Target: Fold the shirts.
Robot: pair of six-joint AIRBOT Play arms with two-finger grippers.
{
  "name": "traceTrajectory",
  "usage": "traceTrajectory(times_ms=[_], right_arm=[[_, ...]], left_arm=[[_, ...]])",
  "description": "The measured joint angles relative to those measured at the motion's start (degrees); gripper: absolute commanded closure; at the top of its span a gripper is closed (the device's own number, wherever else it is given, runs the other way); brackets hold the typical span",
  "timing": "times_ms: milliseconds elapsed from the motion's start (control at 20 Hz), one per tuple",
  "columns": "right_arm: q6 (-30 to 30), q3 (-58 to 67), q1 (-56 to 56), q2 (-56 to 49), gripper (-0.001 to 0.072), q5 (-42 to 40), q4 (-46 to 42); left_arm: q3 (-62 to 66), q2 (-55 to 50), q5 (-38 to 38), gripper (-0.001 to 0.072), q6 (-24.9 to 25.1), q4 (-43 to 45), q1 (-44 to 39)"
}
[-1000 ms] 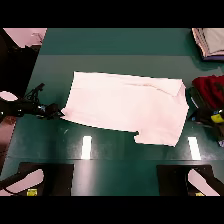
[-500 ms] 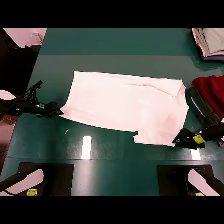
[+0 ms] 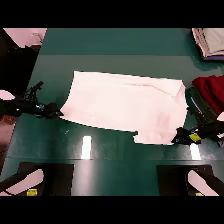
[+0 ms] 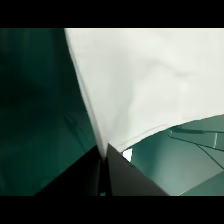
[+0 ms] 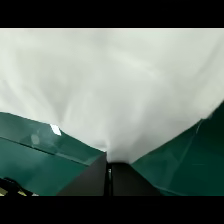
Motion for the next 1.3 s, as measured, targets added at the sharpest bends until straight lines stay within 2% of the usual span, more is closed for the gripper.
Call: traceTrajectory(times_ms=[200,450,600,750,1000,1300], right_arm=[[-0.07,4.24,3.74,1.51,0.0701,6.32,-7.54],[0.48,5.77,4.85,10.32,0.0701,10.43,-14.10],[0.66,6.05,4.42,15.47,0.0701,10.64,-15.45],[0.70,7.43,4.28,17.29,0.0701,9.05,-15.65],[0.76,16.57,4.24,10.23,0.0701,5.03,-15.63],[0.79,29.92,4.35,-5.01,0.0701,0.04,-14.05]], left_arm=[[-2.69,5.90,-3.87,0.0685,-1.46,6.03,-0.02],[-13.75,18.45,-9.55,0.0684,-4.74,10.01,-0.13],[-15.37,22.38,-11.34,0.0684,-7.04,9.05,-0.13],[-13.14,23.78,-10.27,0.0685,-8.22,4.20,-0.15],[-6.16,20.65,-4.94,0.0685,-9.07,0.55,-0.15],[3.02,7.37,1.68,0.0684,-9.20,-1.36,-0.24]])
